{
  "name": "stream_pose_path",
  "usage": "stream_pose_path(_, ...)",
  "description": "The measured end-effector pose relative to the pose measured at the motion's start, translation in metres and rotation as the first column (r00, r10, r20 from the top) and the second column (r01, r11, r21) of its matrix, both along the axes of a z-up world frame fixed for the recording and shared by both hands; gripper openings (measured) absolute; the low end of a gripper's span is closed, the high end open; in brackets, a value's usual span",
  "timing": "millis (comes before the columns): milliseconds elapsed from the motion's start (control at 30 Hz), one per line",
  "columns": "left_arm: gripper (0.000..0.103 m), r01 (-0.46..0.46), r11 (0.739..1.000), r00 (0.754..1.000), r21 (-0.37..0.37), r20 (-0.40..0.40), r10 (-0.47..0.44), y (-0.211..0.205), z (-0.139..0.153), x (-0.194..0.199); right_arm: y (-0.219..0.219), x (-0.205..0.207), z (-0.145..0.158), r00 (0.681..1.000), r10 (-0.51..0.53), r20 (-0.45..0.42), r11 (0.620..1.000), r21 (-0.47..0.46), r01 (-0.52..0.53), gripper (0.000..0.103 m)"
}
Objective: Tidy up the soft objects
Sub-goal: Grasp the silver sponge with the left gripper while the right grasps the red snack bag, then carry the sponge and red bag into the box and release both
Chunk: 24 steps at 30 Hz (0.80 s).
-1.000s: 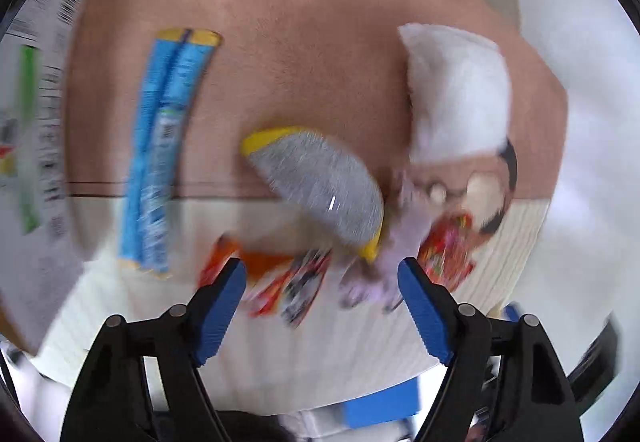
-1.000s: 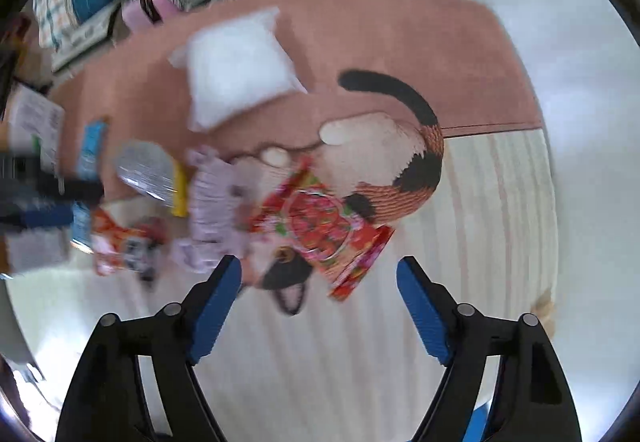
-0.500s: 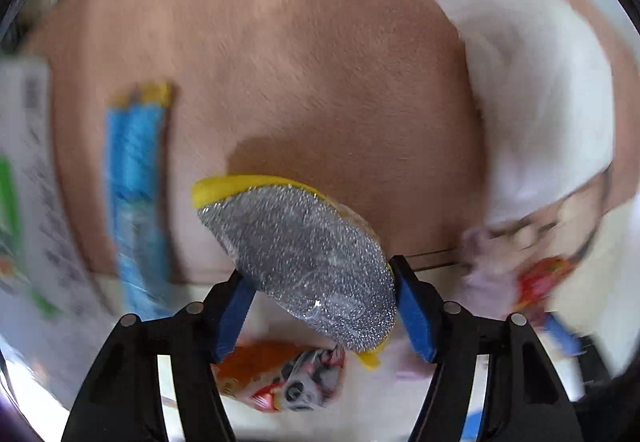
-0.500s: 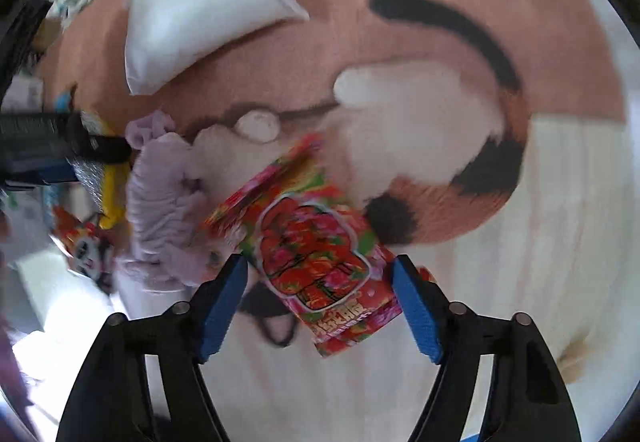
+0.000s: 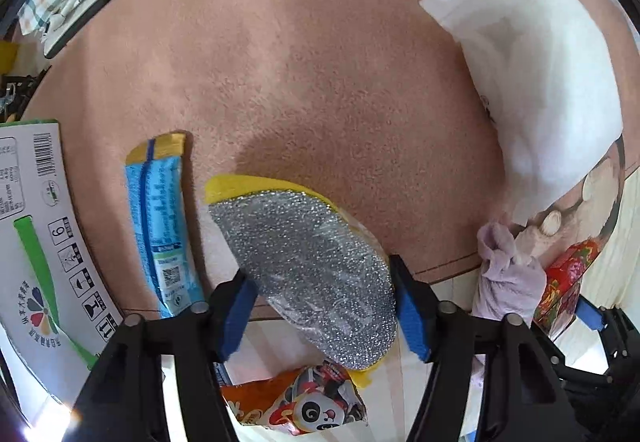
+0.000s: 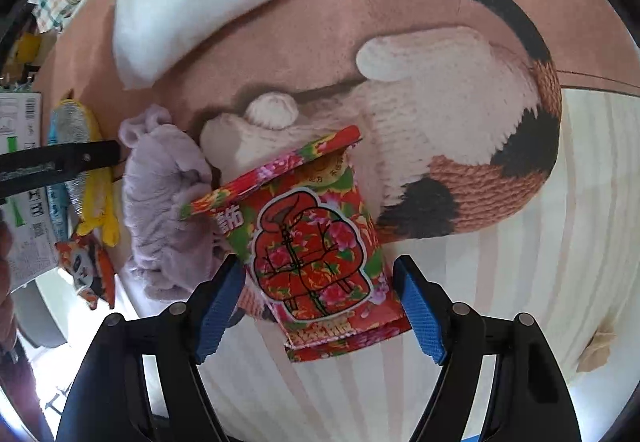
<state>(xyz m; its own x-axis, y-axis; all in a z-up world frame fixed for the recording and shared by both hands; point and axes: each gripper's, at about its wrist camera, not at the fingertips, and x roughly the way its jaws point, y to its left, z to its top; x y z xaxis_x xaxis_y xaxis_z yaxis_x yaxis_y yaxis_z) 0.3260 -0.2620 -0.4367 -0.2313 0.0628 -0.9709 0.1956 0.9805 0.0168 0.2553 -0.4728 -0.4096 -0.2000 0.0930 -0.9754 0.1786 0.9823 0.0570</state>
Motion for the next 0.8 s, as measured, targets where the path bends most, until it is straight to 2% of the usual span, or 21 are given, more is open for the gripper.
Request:
stream_pose_path(33, 0.055, 0.006, 1.000, 1.000, 0.005, 0.016, -0.006, 0.007, 0.003, 0.004, 0.001, 0.000, -0.002, 1.000, -0.005, -0.001, 1.000, -0.018, 0.005, 0.072)
stream_pose_path(67, 0.054, 0.011, 1.000, 0.999, 0.007, 0.032, -0.012, 0.011, 0.006, 0.003, 0.002, -0.003, -0.003, 1.000, -0.007, 0.001, 0.999, -0.039, 0.007, 0.062)
stream_pose_path(100, 0.052, 0.019, 1.000, 0.999, 0.009, 0.046, -0.019, 0.012, 0.008, 0.002, 0.000, -0.005, -0.001, 1.000, -0.018, 0.012, 0.999, -0.042, 0.019, 0.060)
stream_pose_path(167, 0.051, 0.032, 0.999, 0.996, 0.013, 0.078, -0.033, 0.015, 0.019, -0.006, 0.002, -0.010, 0.004, 0.999, -0.042, 0.022, 0.998, -0.050, 0.043, 0.051)
stream_pose_path(333, 0.050, 0.054, 0.999, 0.984, -0.006, 0.170, -0.052, 0.026, 0.056, -0.026, 0.004, -0.032, 0.035, 0.991, -0.108, 0.076, 0.991, -0.071, 0.114, 0.047)
stream_pose_path(500, 0.050, 0.045, 0.995, 0.970, -0.085, 0.244, -0.023, 0.045, 0.115, -0.041, 0.027, -0.051, 0.096, 0.975, -0.137, 0.175, 0.988, -0.044, 0.147, 0.047)
stream_pose_path(600, 0.050, 0.037, 0.990, 0.956, -0.138, 0.294, 0.005, 0.074, 0.155, -0.056, 0.064, -0.058, 0.134, 0.966, -0.115, 0.233, 0.993, -0.006, 0.120, 0.047)
stream_pose_path(733, 0.050, 0.020, 0.984, 0.938, -0.176, 0.344, 0.043, 0.133, 0.197, -0.061, 0.148, -0.056, 0.173, 0.954, -0.051, 0.295, 0.998, 0.056, 0.036, 0.047)
stream_pose_path(800, 0.051, 0.001, 0.984, 0.932, -0.177, 0.357, 0.063, 0.165, 0.209, -0.059, 0.200, -0.047, 0.180, 0.950, -0.011, 0.311, 0.995, 0.098, -0.020, 0.047)
